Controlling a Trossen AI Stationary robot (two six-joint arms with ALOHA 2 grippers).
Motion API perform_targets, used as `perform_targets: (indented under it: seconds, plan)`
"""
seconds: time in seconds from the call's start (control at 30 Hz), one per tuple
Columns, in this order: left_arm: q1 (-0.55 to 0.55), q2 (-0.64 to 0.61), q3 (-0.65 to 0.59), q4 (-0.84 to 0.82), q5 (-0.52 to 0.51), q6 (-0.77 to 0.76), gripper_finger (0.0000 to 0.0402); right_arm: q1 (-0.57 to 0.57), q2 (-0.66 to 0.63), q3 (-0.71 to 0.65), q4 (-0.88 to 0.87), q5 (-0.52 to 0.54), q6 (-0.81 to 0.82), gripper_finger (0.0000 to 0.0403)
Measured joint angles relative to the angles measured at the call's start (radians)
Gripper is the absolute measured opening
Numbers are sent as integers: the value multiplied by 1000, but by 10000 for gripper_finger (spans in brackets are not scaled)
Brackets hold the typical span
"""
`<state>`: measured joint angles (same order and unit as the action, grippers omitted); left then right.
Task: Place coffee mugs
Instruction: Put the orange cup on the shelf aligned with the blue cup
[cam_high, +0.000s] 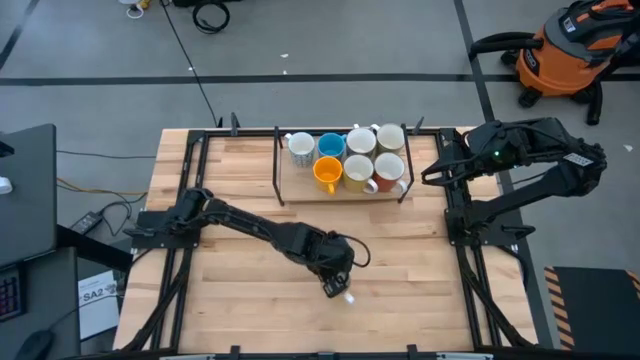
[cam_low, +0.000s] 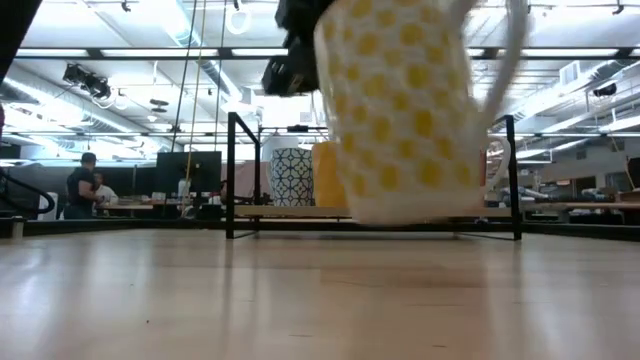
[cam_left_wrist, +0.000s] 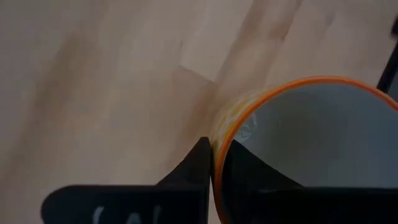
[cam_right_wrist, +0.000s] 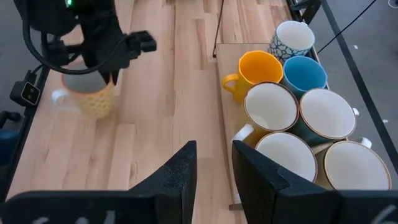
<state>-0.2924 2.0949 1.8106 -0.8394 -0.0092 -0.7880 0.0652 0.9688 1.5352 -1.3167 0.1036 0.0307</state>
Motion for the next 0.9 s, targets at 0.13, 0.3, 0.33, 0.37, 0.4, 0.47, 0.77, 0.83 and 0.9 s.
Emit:
perform_targets:
  seconds: [0.13,0.3,0.33,0.37,0.4,0.47,0.77,0.83,0.9]
  plan:
    - [39,0,127,-152,4,212,29,0,0,0,0,0,0,107]
    - [102,0,288,-329,2,549,29,0,0,0,0,0,0,107]
    - [115,0,318,-361,-1,607,29,0,0,0,0,0,0,107]
    - [128,0,346,-396,-10,659,29,0,0,0,0,0,0,107]
    - [140,-1,371,-426,-28,702,30,0,0,0,0,0,0,107]
    - [166,-2,410,-482,-75,768,31,0,0,0,0,0,0,107]
    - [312,-2,467,-696,-191,925,31,0,0,0,4,0,-9,107]
    - [346,-2,466,-710,-201,944,31,0,0,0,4,2,-10,107]
    - [379,-3,456,-714,-211,962,31,0,0,0,5,4,-10,107]
